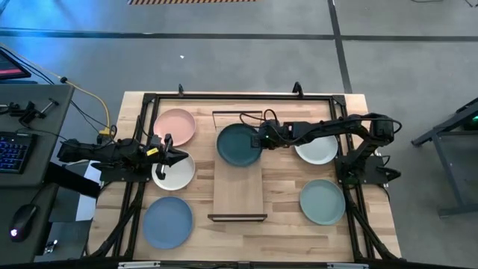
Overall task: Place and stack plates onto a shelf
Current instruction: Put the dark green plate on the shelf
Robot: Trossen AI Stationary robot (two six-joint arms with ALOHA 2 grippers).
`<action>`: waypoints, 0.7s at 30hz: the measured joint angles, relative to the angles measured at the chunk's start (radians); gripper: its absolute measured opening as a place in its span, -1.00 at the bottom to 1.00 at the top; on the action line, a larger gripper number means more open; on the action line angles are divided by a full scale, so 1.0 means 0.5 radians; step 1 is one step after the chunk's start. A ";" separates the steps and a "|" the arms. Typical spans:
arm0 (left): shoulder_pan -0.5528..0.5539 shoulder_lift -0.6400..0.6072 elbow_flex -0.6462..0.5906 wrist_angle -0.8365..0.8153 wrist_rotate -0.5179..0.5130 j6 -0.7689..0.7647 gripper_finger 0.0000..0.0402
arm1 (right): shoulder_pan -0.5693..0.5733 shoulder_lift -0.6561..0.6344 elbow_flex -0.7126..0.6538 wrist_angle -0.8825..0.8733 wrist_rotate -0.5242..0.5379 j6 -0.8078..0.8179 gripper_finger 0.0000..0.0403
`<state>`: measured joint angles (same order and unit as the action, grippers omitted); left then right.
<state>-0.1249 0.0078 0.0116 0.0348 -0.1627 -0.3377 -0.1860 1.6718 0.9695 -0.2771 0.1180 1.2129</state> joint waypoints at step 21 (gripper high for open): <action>0.000 0.000 0.000 0.000 0.000 0.001 -1.00 | -0.034 0.005 0.180 -0.183 0.007 -0.189 -0.97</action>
<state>-0.1249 0.0078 0.0118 0.0348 -0.1629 -0.3374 -0.2031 1.6741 1.0595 -0.3687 0.1217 1.1183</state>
